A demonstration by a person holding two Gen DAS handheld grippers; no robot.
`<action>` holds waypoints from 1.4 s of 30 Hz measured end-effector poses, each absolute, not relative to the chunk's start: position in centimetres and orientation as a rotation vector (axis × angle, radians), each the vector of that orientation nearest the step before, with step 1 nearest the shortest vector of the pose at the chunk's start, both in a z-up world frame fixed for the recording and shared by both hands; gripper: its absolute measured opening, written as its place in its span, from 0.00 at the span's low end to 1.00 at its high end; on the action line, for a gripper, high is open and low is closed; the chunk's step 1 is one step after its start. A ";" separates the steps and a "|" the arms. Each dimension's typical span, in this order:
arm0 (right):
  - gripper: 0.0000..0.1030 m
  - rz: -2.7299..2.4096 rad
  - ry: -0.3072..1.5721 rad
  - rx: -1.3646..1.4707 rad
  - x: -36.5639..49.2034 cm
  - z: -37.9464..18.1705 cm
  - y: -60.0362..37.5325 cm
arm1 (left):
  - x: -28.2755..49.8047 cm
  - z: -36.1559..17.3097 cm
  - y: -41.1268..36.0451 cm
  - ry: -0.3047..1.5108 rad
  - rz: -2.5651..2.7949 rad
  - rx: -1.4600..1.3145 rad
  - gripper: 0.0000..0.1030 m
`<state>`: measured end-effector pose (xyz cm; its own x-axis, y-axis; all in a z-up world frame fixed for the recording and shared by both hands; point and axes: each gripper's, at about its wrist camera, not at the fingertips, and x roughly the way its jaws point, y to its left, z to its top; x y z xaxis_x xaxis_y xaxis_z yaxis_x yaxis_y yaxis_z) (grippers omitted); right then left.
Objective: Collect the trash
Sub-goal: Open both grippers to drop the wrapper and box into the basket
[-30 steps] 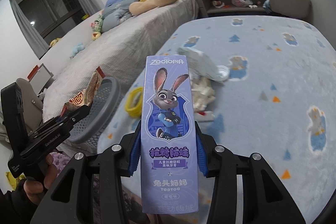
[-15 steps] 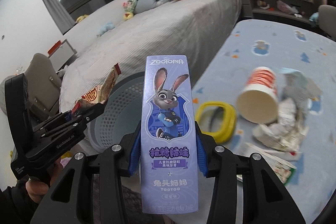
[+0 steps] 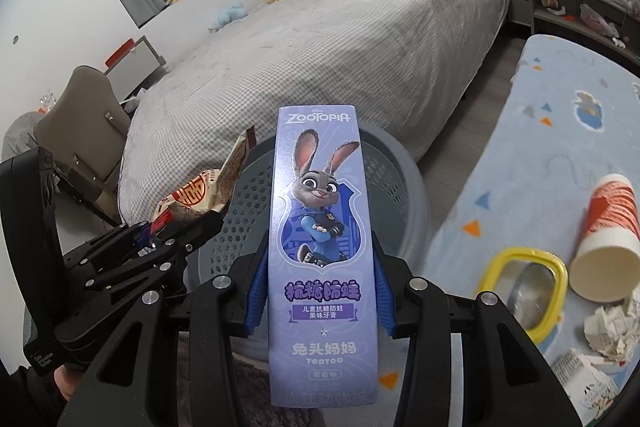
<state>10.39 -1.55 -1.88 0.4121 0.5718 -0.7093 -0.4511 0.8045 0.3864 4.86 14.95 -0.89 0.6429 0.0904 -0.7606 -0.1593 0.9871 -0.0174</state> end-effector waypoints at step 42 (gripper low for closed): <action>0.55 0.630 0.979 0.024 13.5 -4.4 3.4 | 6.6 -2.7 19.4 0.900 0.216 -0.158 0.53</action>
<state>13.46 3.36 -4.38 0.3952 0.5073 -0.7658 -0.4863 0.8228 0.2941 6.60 19.39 -2.71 0.6025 0.1195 -0.7891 -0.2516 0.9667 -0.0457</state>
